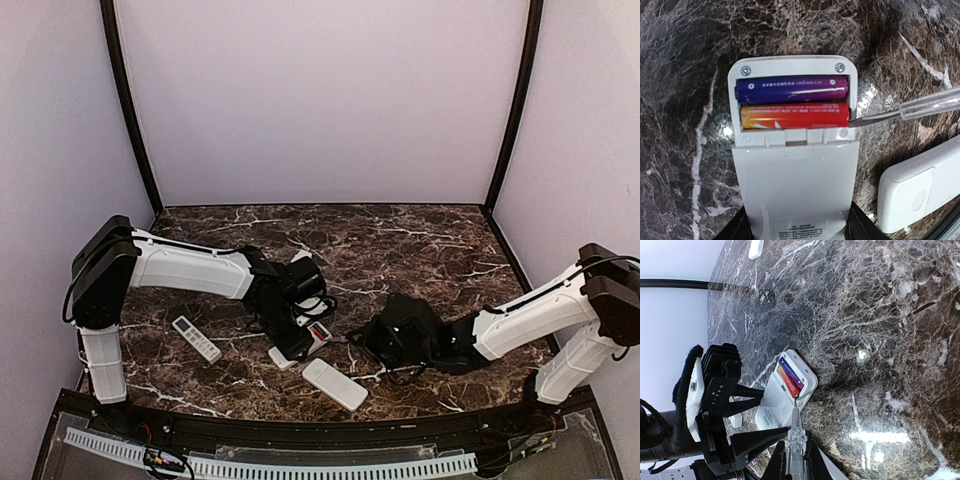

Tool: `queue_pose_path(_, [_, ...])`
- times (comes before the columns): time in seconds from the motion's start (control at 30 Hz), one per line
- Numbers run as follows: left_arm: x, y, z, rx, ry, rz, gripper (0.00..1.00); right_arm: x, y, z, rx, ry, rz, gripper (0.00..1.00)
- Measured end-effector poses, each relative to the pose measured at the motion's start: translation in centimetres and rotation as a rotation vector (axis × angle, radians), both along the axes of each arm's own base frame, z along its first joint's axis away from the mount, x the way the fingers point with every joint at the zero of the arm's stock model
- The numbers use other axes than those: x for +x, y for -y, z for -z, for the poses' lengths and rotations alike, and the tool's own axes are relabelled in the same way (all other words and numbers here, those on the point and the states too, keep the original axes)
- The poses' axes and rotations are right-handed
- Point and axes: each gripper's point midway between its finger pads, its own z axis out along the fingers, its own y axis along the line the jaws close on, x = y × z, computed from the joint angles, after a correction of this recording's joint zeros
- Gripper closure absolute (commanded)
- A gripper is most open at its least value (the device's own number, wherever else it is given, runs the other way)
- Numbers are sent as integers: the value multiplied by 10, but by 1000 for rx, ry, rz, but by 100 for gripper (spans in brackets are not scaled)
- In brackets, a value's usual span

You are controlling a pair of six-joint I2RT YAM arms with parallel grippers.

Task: Unload the batteries from the remote control
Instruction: Remove the battery from the remote control without the battery cover.

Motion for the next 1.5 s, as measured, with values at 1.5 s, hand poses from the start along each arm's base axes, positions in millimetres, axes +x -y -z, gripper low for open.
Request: queue_pose_path(1.5, [2, 3, -1, -9, 72, 190, 92, 25, 24, -27, -192, 126, -229, 100])
